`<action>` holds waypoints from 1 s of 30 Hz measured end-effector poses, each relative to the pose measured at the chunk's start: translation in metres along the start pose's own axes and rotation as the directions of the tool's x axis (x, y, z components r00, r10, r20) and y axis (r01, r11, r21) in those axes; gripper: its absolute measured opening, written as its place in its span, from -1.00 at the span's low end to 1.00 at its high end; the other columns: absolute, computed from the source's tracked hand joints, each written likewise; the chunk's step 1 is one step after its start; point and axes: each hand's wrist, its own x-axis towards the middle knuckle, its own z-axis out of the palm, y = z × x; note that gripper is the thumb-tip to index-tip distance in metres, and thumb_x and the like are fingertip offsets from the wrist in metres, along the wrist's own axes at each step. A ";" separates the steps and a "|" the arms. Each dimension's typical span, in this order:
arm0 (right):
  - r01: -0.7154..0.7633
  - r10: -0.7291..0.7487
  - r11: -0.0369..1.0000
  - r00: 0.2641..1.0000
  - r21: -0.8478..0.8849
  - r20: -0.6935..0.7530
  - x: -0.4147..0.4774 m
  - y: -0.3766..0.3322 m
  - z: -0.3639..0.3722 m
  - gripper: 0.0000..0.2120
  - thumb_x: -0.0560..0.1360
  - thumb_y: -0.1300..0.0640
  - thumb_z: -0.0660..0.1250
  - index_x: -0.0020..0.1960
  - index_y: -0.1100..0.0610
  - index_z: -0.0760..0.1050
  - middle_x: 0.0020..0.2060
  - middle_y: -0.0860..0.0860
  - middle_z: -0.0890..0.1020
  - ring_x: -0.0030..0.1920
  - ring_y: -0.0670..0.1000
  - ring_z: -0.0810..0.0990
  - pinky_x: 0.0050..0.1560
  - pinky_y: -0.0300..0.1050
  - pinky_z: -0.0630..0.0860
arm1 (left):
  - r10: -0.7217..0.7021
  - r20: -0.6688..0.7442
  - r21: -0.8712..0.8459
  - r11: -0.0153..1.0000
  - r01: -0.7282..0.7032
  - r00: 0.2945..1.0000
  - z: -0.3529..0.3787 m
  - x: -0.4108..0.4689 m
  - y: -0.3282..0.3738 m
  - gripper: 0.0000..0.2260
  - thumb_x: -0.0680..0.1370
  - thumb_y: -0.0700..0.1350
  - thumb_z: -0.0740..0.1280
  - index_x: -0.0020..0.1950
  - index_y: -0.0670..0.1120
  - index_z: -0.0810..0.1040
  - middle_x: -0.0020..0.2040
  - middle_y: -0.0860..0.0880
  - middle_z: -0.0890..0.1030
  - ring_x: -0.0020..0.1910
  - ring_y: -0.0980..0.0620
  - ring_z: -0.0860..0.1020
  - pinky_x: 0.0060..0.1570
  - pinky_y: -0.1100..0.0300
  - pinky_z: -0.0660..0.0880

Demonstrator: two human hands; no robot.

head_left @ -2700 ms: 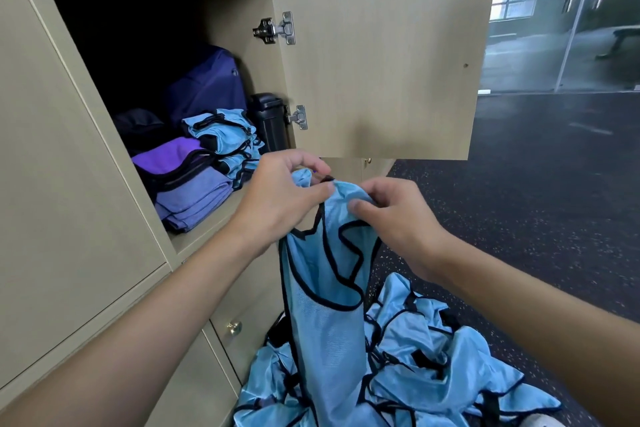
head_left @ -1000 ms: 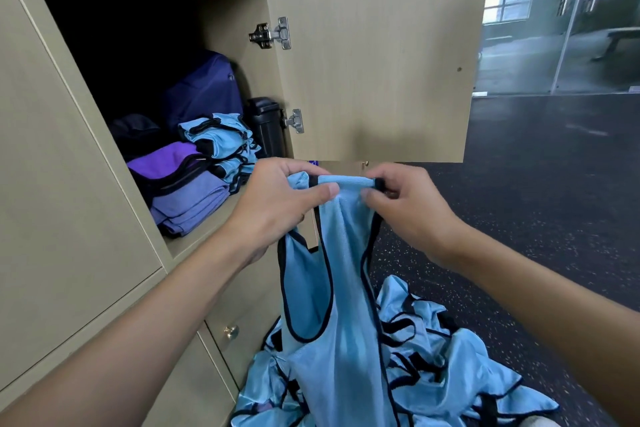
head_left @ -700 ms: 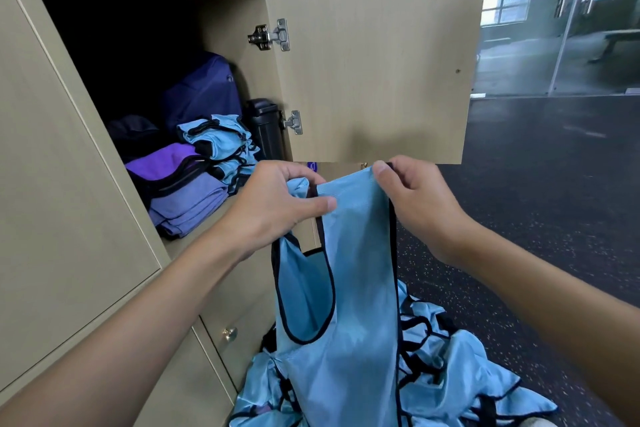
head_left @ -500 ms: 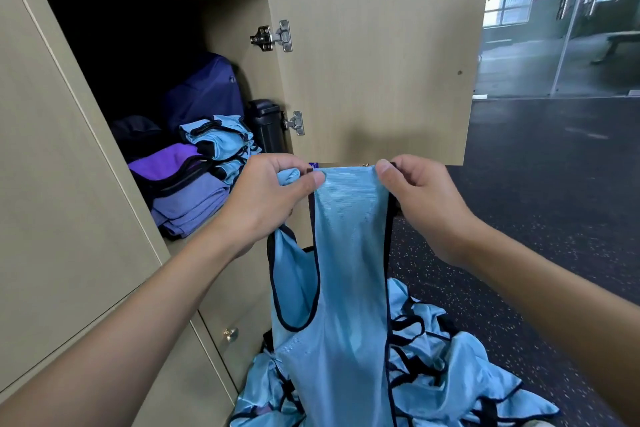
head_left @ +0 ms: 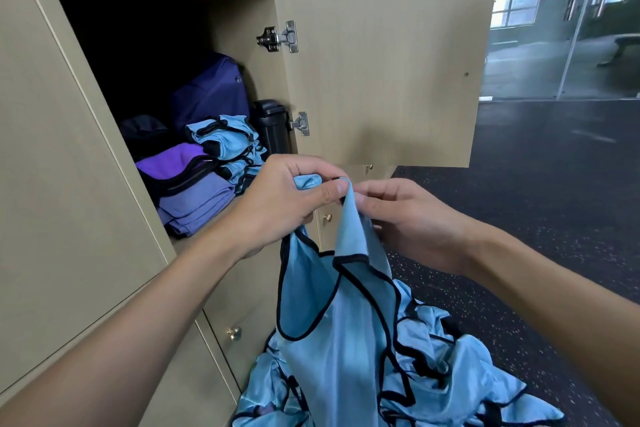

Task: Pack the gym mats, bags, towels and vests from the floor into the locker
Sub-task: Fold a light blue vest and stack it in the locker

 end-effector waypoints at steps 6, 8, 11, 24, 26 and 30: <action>0.090 -0.127 0.988 0.939 -0.128 -0.320 0.004 0.002 0.003 -0.85 0.59 0.24 0.31 -0.14 0.20 0.59 -0.23 0.09 0.60 -0.24 -0.02 0.50 -0.19 -0.19 0.41 | -0.102 -0.070 0.023 0.994 0.104 0.992 0.008 -0.003 -0.002 -0.61 0.32 0.12 0.52 -0.06 -0.07 0.46 -0.25 0.03 0.57 -0.53 0.18 0.34 -0.48 0.32 0.31; 0.113 -0.179 0.977 0.895 -0.179 -0.409 0.004 0.002 0.005 -0.82 0.58 0.23 0.33 -0.20 0.15 0.58 -0.27 0.09 0.56 -0.24 0.02 0.44 -0.17 -0.11 0.37 | -0.091 -0.069 0.140 0.985 0.100 0.993 0.014 -0.005 -0.002 -0.61 0.30 0.13 0.56 -0.15 -0.07 0.47 -0.27 0.03 0.59 -0.47 0.20 0.40 -0.41 0.36 0.36; 0.105 -0.194 0.973 0.851 -0.205 -0.488 0.004 0.001 0.007 -0.77 0.57 0.18 0.36 -0.27 0.09 0.49 -0.38 0.01 0.45 -0.34 -0.05 0.35 -0.30 -0.15 0.29 | -0.086 -0.051 0.291 0.952 0.097 0.995 0.020 -0.005 -0.004 -0.75 0.40 -0.07 0.58 -0.27 -0.09 0.53 -0.39 0.05 0.50 -0.43 0.13 0.37 -0.38 0.27 0.33; 0.129 -0.163 0.977 0.965 -0.169 -0.203 -0.004 -0.012 -0.012 -0.80 0.63 0.23 0.23 -0.04 0.30 0.58 -0.19 0.13 0.63 -0.18 0.00 0.57 -0.09 -0.18 0.53 | -0.156 -0.057 0.028 0.987 0.158 0.986 -0.004 0.002 0.004 -0.87 0.53 -0.25 0.44 -0.22 -0.17 0.61 -0.44 0.02 0.34 -0.47 0.06 0.24 -0.50 0.31 0.26; 0.139 -0.204 0.960 0.941 -0.243 -0.268 -0.004 -0.013 -0.012 -0.78 0.66 0.23 0.19 -0.12 0.24 0.52 -0.23 0.15 0.59 -0.21 0.04 0.55 -0.12 -0.17 0.54 | -0.160 -0.101 -0.026 0.987 0.158 0.982 -0.003 0.003 0.002 -0.88 0.54 -0.23 0.43 -0.20 -0.18 0.60 -0.43 0.02 0.33 -0.46 0.06 0.23 -0.48 0.30 0.29; 0.155 -0.276 0.900 0.926 -0.407 -0.258 -0.009 -0.018 -0.004 -0.78 0.65 0.21 0.21 -0.14 0.17 0.52 -0.36 0.00 0.53 -0.36 -0.10 0.42 -0.31 -0.26 0.39 | -0.185 -0.151 -0.174 0.972 0.158 0.971 0.000 0.005 -0.003 -0.94 0.61 -0.22 0.35 -0.04 -0.15 0.50 -0.40 0.08 0.38 -0.43 0.09 0.30 -0.36 0.26 0.38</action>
